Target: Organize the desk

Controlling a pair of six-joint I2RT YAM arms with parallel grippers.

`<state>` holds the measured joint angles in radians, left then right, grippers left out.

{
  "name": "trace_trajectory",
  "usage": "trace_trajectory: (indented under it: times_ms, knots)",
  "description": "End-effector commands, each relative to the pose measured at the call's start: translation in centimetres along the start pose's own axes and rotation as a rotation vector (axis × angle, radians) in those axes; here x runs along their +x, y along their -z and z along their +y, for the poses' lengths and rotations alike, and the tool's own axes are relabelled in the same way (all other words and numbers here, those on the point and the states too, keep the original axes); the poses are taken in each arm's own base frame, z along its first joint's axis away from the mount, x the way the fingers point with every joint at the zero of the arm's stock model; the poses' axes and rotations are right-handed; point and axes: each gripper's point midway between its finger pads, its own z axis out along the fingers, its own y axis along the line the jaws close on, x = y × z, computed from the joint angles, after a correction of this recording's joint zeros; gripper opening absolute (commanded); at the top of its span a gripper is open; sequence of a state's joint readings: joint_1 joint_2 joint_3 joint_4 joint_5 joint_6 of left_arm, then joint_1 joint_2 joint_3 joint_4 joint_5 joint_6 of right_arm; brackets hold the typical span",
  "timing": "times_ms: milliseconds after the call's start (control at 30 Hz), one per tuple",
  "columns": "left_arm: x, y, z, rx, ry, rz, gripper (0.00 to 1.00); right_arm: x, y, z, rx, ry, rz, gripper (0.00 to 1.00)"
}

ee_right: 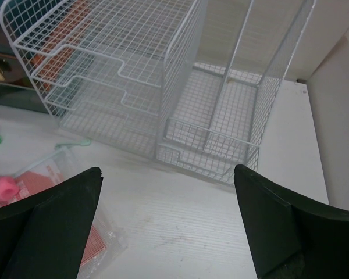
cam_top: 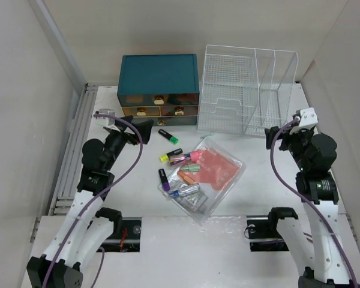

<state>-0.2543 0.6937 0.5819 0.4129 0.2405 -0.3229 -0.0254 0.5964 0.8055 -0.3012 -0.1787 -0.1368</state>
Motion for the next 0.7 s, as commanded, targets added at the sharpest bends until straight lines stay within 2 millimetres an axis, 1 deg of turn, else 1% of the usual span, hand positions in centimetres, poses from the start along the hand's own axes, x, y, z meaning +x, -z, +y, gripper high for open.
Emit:
trace_trajectory:
  times_ms: [0, 33, 67, 133, 167, 233, 267, 300, 367, 400, 433, 467, 500, 533, 567, 600, 633, 667]
  knots:
    - [-1.5, 0.1, -2.9, 0.138, -0.025, -0.018, 0.99, -1.7, 0.7, 0.7, -0.051, 0.065, -0.056, 1.0]
    - [-1.1, -0.1, -2.9, 0.147, -0.023, -0.003, 0.99, -1.3, 0.6, 0.9, -0.064, 0.077, -0.049, 1.0]
    - [-1.2, -0.3, -3.2, 0.157, -0.007, -0.001, 0.99, -1.6, 0.8, 1.1, -0.08, 0.098, -0.063, 1.0]
    - [-0.7, -0.7, -3.1, 0.158, 0.008, 0.026, 0.99, -1.3, 0.9, 1.3, -0.094, 0.095, -0.053, 1.0]
    - [0.2, -1.1, -2.8, 0.155, 0.028, 0.056, 0.99, -0.8, 1.0, 1.5, -0.108, 0.09, -0.036, 1.0]
    - [1.1, -1.5, -2.6, 0.15, 0.039, 0.096, 0.99, -0.5, 0.6, 2.4, -0.171, 0.096, -0.011, 1.0]
    - [1.5, -1.9, -2.4, 0.143, 0.044, 0.111, 0.99, -0.1, 0.5, 2.5, -0.182, 0.089, 0.006, 1.0]
    - [2.4, -1.9, -2.9, 0.157, 0.055, 0.145, 0.99, 0.7, 0.2, 2.9, -0.2, 0.05, 0.038, 1.0]
    - [3.8, -2.2, -3.0, 0.133, 0.049, 0.196, 0.99, 1.3, 0.2, 4.4, -0.289, 0.02, 0.059, 1.0]
    - [5.6, -2.5, -4.0, 0.145, 0.052, 0.257, 0.99, 1.6, 0.4, 5.5, -0.354, 0.02, 0.07, 1.0]
    - [6.4, -2.8, -3.7, 0.103, 0.043, 0.281, 0.99, 2.8, 0.5, 6.4, -0.407, 0.0, 0.101, 0.98]
    - [7.5, -2.8, -4.0, 0.089, 0.023, 0.334, 0.99, 2.9, 1.1, 8.0, -0.508, -0.014, 0.092, 0.93]
    - [9.4, -3.1, -4.0, 0.074, 0.014, 0.398, 0.99, 3.3, 1.2, 8.6, -0.545, -0.04, 0.115, 0.89]
    - [10.8, -2.9, -5.5, 0.096, 0.009, 0.446, 0.99, 3.7, 1.1, 9.1, -0.578, -0.071, 0.136, 0.67]
    - [11.1, -3.1, -5.8, 0.086, -0.015, 0.458, 0.99, 4.1, 1.0, 9.5, -0.6, -0.095, 0.149, 0.53]
    - [12.5, -2.8, -6.0, 0.075, -0.023, 0.503, 0.99, 4.2, 0.8, 9.5, -0.599, -0.112, 0.156, 0.45]
    - [13.7, -2.5, -7.2, 0.095, -0.035, 0.532, 0.99, 4.6, 0.4, 9.4, -0.582, -0.143, 0.171, 0.49]
    - [13.9, -2.4, -7.5, 0.096, -0.055, 0.53, 0.99, 5.2, 0.2, 9.3, -0.571, -0.164, 0.188, 0.93]
